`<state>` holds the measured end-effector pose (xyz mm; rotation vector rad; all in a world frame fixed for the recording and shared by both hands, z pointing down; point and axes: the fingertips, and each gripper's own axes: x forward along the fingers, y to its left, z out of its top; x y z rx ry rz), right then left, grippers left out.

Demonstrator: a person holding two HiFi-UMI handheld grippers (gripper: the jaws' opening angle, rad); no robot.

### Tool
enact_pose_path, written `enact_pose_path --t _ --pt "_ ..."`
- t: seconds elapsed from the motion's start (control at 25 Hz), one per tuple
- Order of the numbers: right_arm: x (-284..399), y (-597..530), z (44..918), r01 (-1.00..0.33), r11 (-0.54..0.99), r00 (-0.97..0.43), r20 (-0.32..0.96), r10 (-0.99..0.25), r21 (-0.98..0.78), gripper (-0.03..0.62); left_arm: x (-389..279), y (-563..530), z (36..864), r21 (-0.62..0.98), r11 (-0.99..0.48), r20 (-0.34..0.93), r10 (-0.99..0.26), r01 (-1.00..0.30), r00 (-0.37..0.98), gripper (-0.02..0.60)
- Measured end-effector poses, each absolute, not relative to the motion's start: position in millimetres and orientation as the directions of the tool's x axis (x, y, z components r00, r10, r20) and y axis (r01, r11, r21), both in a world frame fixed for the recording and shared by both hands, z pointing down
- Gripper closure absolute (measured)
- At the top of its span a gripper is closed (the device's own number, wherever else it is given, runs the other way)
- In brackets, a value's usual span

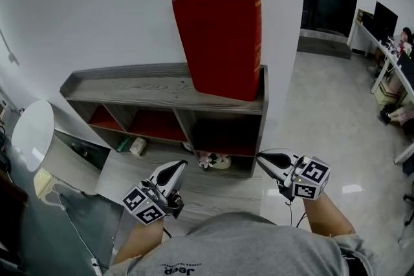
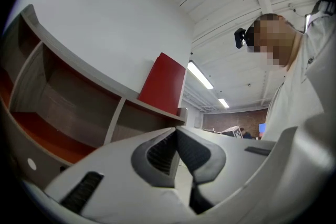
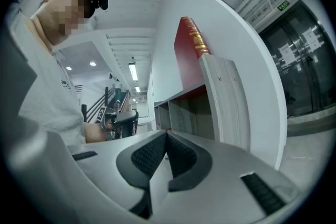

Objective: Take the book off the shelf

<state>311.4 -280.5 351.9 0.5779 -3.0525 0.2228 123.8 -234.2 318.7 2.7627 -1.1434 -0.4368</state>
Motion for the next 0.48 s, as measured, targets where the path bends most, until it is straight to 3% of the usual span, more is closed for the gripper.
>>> enact_pose_path --t 0.4,0.48 --pt "287.8 -274.7 347.3 -0.464 0.873 -0.886 0.062 -0.46 -0.151 0.588 94.7 -278.6 223.1 0.081 -0.86 -0.232 -0.509 -0.504 0.829 0.571" --pt "285.3 -274.1 345.9 -0.47 0.87 -0.882 0.058 -0.467 -0.148 0.584 94.3 -290.6 206.3 0.067 -0.881 -0.223 -0.471 -0.468 0.854 0.545"
